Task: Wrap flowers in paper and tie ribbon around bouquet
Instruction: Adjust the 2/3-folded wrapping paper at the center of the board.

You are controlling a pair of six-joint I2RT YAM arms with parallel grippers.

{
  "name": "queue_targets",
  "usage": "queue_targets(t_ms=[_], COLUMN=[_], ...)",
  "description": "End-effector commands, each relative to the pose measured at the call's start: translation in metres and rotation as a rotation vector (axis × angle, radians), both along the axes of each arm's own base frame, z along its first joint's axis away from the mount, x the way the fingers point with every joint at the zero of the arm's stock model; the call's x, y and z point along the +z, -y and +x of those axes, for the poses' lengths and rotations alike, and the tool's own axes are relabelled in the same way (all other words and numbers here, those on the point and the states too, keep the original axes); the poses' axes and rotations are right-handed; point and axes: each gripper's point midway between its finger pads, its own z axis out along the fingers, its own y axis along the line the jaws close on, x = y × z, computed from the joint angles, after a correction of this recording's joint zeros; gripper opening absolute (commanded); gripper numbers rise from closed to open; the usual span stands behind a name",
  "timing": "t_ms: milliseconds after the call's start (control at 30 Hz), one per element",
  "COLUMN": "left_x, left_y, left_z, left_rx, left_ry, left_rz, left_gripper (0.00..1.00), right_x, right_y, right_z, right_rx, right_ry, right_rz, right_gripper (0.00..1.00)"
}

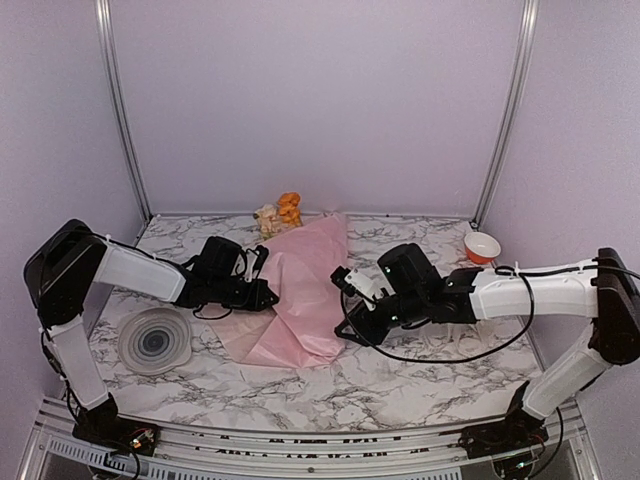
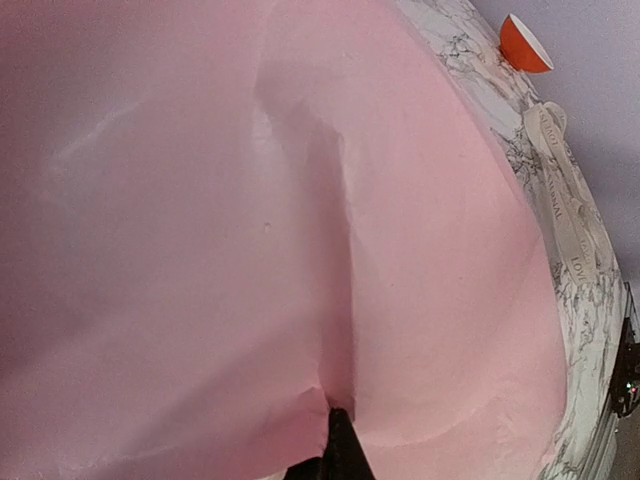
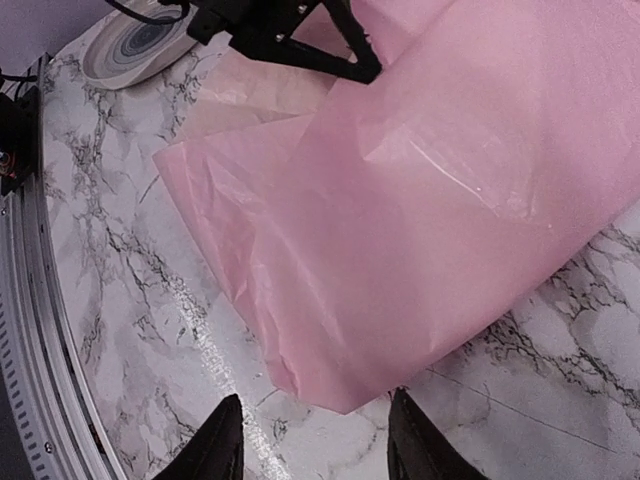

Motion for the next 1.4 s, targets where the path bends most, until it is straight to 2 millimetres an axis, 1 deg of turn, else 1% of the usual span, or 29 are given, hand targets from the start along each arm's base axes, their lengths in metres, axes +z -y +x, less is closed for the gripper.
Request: queue_targets(t_ms=[0, 67, 133, 233, 333, 400, 500, 600, 767, 1067, 1233, 1367], left_x=[-0.007, -0.008, -0.01, -0.014, -0.017, -0.019, -0.024, -0.029, -0.041, -0.058, -0.065, -0.073], left_y=[-0.002, -0.003, -0.004, -0.005, -0.005, -0.006, -0.008, -0.01, -0.013, -0.018, -0.017, -0.018], left_z=[0.001, 0.001, 0.001, 0.001, 0.001, 0.0, 0.002, 0.003, 0.001, 0.001, 0.002, 0.0], left_rx=[-0.011, -0.005, -0.003, 0.001, 0.002, 0.005, 0.012, 0.024, 0.036, 0.048, 0.047, 0.039], left_ry=[-0.013, -0.015, -0.018, -0.025, -0.036, -0.039, -0.043, -0.053, -0.08, -0.094, -0.104, -0.116], left_rz=[0.021, 0.024, 0.027, 0.03, 0.028, 0.032, 0.041, 0.05, 0.065, 0.107, 0.114, 0.124], left_gripper=[0.0, 0.0, 0.0, 0.0, 0.0, 0.0, 0.0, 0.0, 0.0, 0.0, 0.0, 0.0], right_x=[-0.001, -0.008, -0.01, -0.016, -0.026, -0.033, -0.048, -0.057, -0.065, -0.079, -0.081, -0.084], right_y=[-0.004, -0.002, 0.001, 0.001, 0.006, 0.004, 0.001, -0.001, -0.005, -0.009, -0.016, -0.018], right_z=[0.026, 0.027, 0.024, 0.009, -0.002, -0.007, -0.013, -0.014, -0.022, -0.018, -0.015, -0.018], right_rx=[-0.111, -0.142, -0.172, -0.199, -0.254, -0.269, -0.295, -0.326, -0.346, -0.354, -0.334, -0.318], right_ry=[-0.027, -0.055, -0.084, -0.147, -0.177, -0.2, -0.222, -0.241, -0.262, -0.243, -0.229, -0.23], right_rz=[-0.012, -0.025, -0.002, 0.054, 0.073, 0.085, 0.071, 0.078, 0.113, 0.121, 0.126, 0.142], right_gripper=[0.46, 0.45, 0.46, 0.47, 0.47, 0.47, 0.47, 0.47, 0.46, 0.43, 0.41, 0.41])
